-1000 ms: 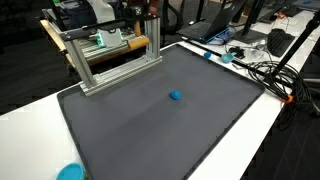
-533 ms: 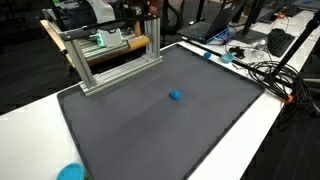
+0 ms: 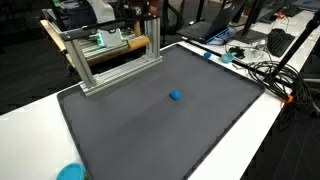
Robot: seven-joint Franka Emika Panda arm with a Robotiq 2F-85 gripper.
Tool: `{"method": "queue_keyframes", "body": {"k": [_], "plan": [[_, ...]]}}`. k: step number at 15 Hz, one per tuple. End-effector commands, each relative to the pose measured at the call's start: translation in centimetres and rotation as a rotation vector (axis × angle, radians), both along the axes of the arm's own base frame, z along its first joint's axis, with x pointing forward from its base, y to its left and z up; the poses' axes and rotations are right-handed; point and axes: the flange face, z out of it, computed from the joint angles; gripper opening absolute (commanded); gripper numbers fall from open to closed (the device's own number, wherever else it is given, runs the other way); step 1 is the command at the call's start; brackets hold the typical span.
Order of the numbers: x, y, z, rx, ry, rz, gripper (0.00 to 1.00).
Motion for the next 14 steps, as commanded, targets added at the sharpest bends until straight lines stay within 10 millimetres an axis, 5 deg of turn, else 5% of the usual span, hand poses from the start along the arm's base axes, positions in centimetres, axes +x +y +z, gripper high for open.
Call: {"method": "queue_keyframes", "body": {"k": [1, 14], "plan": [[0.2, -0.3, 0.2, 0.011, -0.015, 0.025, 0.89], [0.2, -1.4, 0.3, 0.004, -0.020, 0.105, 0.89]]}}
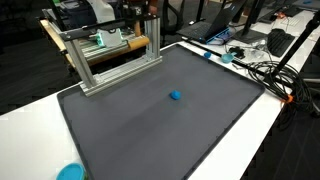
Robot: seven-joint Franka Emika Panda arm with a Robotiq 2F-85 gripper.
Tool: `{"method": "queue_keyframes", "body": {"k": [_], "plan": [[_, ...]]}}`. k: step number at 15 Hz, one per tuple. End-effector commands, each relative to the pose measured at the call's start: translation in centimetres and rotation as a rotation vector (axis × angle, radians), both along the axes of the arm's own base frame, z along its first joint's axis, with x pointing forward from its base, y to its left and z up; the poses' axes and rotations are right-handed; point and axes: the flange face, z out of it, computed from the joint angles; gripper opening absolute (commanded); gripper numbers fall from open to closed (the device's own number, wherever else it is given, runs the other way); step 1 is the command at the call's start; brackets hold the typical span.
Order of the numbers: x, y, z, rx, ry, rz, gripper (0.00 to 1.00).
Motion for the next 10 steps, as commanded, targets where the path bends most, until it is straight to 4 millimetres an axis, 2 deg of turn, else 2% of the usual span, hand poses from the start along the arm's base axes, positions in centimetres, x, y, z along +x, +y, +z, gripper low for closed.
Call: {"method": "queue_keyframes", "body": {"k": [1, 7, 10], "plan": [[0.04, -0.48, 0.13, 0.005, -0.004, 0.024, 0.87], [0.01, -0.36, 0.04, -0.004, 0.003, 0.021, 0.81], [-0.10, -0.34, 0.06, 0.001, 0.008, 0.003, 0.96]]}}
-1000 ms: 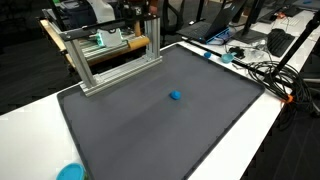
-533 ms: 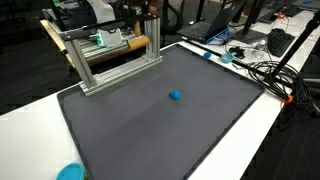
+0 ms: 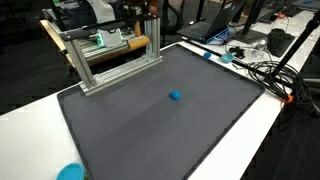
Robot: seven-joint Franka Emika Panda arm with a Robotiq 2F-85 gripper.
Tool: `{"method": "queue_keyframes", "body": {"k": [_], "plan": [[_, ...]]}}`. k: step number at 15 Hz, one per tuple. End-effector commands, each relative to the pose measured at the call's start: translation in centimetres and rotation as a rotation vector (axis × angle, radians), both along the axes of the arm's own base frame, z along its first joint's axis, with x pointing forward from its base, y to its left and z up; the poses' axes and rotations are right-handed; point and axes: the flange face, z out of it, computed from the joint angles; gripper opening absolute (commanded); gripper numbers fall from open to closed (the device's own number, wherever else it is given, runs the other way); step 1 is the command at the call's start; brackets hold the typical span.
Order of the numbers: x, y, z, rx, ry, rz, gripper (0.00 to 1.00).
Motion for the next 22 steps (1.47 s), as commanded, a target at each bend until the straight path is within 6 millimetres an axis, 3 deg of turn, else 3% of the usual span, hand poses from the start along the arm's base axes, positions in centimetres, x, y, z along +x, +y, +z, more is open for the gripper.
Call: {"method": "queue_keyframes", "body": {"k": [1, 2, 4, 15, 17, 22], "plan": [[-0.16, -0.13, 0.05, 0.000, 0.011, -0.019, 1.00], [-0.02, -0.02, 0.05, 0.001, 0.003, -0.005, 0.95], [-0.03, -0.04, 0.03, 0.001, 0.005, -0.008, 1.00], [0.05, 0.57, 0.12, -0.024, -0.005, -0.020, 1.00], [0.12, 0.43, 0.05, -0.020, -0.005, -0.028, 0.91], [0.16, -0.05, -0.15, -0.031, 0.002, -0.024, 0.81]]}}
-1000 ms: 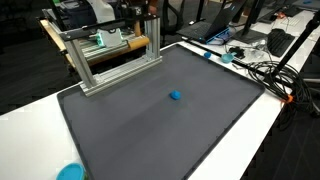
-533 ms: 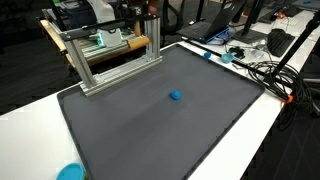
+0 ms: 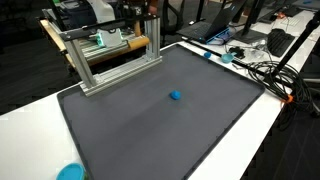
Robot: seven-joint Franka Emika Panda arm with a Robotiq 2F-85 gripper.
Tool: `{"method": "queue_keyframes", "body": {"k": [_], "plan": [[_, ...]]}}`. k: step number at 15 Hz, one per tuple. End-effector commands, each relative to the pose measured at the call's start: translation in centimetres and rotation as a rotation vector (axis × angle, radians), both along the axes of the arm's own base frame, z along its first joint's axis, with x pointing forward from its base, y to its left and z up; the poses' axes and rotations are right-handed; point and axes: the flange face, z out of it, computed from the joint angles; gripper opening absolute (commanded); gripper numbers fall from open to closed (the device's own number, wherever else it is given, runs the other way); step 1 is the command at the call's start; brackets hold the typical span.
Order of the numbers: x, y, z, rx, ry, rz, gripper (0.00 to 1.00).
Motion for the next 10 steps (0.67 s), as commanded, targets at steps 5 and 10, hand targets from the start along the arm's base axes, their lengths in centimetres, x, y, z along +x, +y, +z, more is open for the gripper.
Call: {"method": "queue_keyframes", "body": {"k": [5, 10], "plan": [[-0.06, -0.53, -0.02, -0.039, 0.010, 0.018, 0.84], [-0.09, -0.11, -0.12, -0.033, 0.017, 0.031, 0.85]]}}
